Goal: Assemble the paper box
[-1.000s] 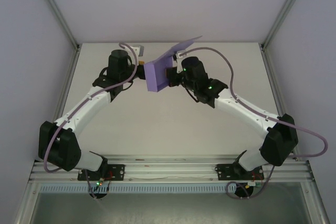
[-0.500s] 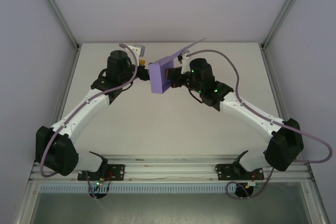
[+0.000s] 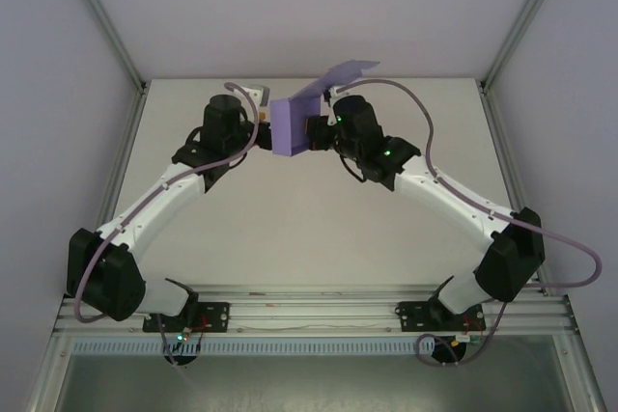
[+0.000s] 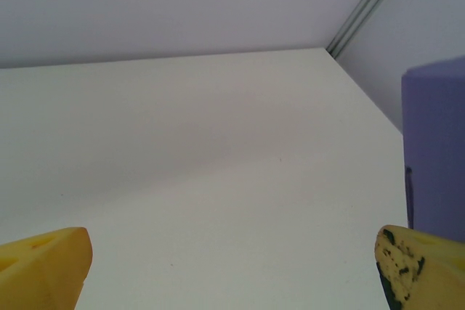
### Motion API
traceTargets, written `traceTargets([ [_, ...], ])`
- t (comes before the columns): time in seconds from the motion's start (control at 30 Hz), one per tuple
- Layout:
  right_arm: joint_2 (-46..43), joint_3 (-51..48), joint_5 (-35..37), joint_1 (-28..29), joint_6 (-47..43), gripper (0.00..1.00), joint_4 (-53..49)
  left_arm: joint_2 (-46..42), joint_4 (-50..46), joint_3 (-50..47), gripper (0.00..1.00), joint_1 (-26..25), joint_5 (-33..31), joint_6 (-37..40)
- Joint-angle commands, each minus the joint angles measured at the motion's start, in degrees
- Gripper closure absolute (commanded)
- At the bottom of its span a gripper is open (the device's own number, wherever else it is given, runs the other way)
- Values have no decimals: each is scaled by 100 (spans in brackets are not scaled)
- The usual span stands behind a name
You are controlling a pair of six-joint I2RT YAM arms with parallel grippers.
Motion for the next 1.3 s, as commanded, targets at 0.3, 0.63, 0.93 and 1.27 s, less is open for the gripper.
traceTargets([
  [0.3,369,-216,-111,276,-1465,100,577,-211,11,360,0,-907,1734,516],
  [0.63,-991,-587,1129,221,-804,100,260,-512,-1280,-225,0,-418,-2073,-121],
  [0.93,-1448,-1055,2148,58,112,100,-1127,-1409,-1456,-1303,0,284,-2659,-628],
  [1.27,34,-1483,1674,-32,966,99,-1624,-2028,-1868,-1523,0,318,-2949,-750],
])
